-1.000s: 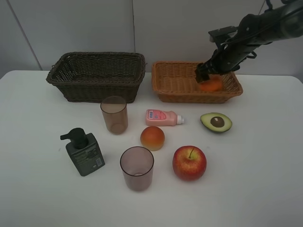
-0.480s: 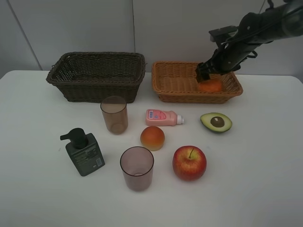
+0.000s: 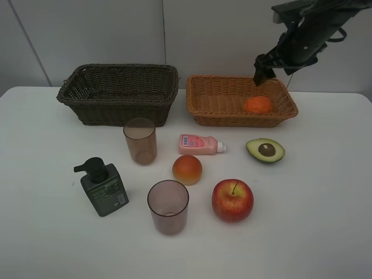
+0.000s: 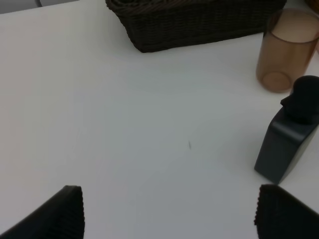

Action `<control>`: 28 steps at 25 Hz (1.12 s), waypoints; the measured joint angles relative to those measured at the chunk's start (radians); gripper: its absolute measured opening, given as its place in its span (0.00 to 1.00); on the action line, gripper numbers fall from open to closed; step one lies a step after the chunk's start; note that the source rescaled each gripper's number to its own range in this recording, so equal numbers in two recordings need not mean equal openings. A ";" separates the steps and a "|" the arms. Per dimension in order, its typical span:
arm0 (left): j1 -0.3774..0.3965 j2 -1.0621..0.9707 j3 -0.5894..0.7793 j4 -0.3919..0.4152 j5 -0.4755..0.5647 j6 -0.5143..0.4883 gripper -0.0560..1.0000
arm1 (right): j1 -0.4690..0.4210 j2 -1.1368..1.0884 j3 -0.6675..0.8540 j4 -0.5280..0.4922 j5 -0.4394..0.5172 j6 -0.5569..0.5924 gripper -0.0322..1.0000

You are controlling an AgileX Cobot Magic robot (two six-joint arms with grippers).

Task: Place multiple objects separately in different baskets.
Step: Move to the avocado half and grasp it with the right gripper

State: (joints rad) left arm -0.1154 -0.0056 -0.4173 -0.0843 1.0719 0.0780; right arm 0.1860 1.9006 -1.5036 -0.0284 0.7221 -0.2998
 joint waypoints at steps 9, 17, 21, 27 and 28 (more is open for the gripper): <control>0.000 0.000 0.000 0.000 0.000 0.000 0.93 | 0.029 -0.103 0.159 -0.002 0.103 -0.026 0.66; 0.000 0.000 0.000 0.000 0.000 0.000 0.93 | 0.032 -0.117 0.328 0.028 0.049 -0.064 0.66; 0.000 0.000 0.000 0.000 0.000 0.000 0.93 | 0.032 -0.107 0.350 0.081 0.033 -0.143 0.66; 0.000 0.000 0.000 0.000 0.000 0.000 0.93 | 0.032 -0.040 0.350 0.125 0.015 -0.249 0.66; 0.000 0.000 0.000 0.000 0.000 0.000 0.93 | 0.032 -0.029 0.350 0.126 0.015 -0.264 0.66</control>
State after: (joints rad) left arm -0.1154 -0.0056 -0.4173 -0.0843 1.0719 0.0780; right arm 0.2180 1.8719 -1.1536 0.0980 0.7367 -0.5641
